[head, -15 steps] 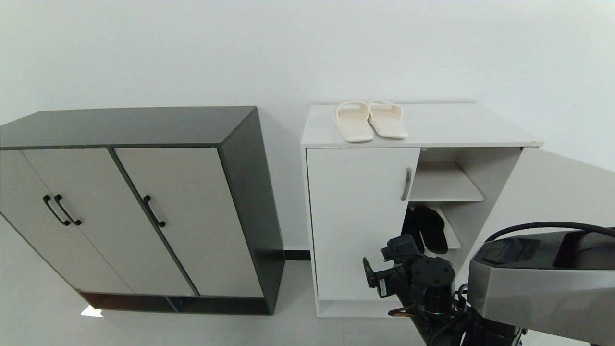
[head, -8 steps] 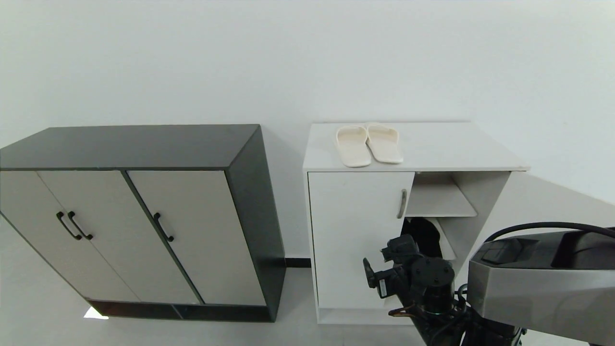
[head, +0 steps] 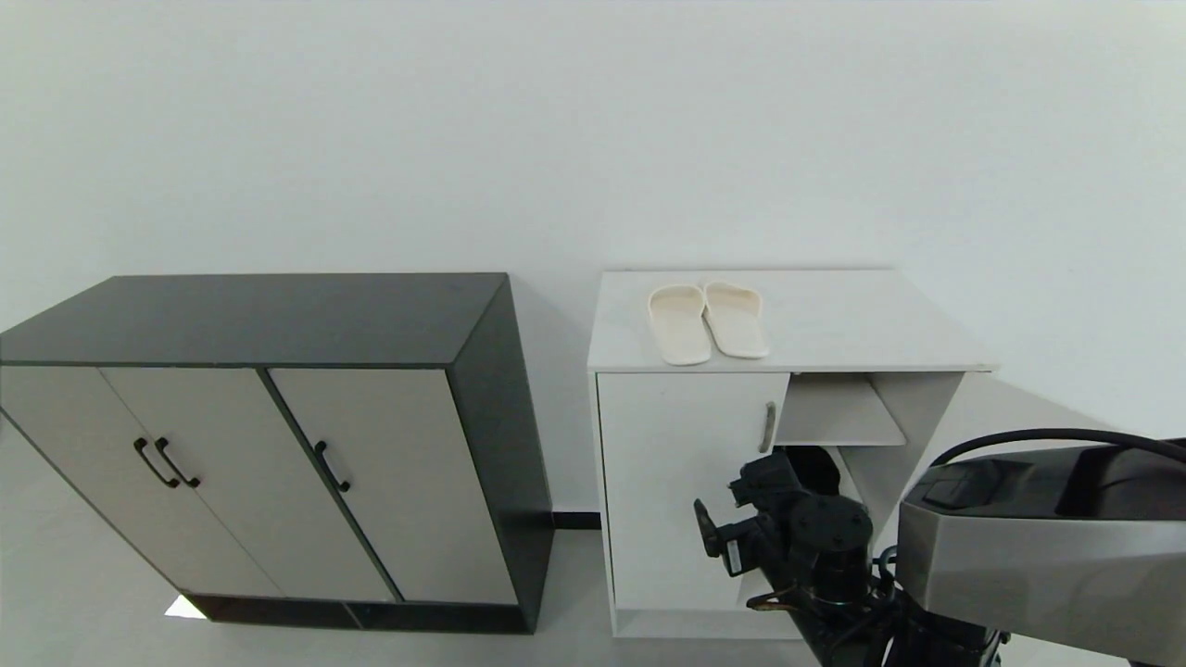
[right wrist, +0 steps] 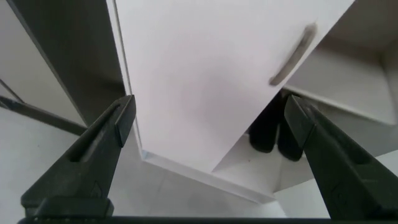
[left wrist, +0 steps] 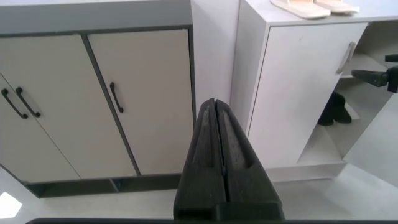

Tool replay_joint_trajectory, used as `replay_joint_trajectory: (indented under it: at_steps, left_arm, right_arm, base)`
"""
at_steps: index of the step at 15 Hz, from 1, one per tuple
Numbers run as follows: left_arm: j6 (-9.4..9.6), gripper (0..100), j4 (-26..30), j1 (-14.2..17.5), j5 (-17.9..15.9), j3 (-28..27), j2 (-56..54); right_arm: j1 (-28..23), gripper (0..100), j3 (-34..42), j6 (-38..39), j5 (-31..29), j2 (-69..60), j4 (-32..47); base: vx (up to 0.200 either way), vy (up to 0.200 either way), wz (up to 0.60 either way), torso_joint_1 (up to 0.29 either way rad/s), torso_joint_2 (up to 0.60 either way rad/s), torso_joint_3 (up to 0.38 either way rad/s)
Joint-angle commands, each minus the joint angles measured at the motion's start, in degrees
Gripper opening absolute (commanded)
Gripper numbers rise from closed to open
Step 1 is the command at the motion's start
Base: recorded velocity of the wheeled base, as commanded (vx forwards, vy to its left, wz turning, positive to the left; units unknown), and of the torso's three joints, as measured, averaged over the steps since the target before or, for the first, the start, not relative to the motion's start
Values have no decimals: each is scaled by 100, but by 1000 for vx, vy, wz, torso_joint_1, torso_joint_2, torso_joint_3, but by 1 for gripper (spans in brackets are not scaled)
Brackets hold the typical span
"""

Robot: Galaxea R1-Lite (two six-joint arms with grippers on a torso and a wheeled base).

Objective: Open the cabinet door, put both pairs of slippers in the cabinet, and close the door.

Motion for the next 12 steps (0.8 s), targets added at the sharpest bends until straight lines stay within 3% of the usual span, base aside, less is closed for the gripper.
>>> replay_joint_trajectory:
  at_steps: [1, 5, 9, 12]
  left_arm:
    - [3, 0, 4, 0, 1, 0, 1]
    - [21, 0, 4, 0, 1, 0, 1]
    - [21, 0, 4, 0, 1, 0, 1]
    - [39, 0, -5, 0, 1, 0, 1]
  right_arm:
    - [-58, 100, -75, -147, -32, -38, -8]
    - [-67, 100, -655, -41, -41, -1119, 1495]
    - [170, 100, -1200, 1154, -401, -1989, 3692]
    - [162, 100, -1639, 1593, -805, -1980, 4184]
  base:
    - [0, 0, 0, 188, -408, -212]
    - [0, 0, 0, 181, -380, -205]
    - [0, 0, 0, 38, -87, -43]
    - [0, 0, 0, 0, 0, 0]
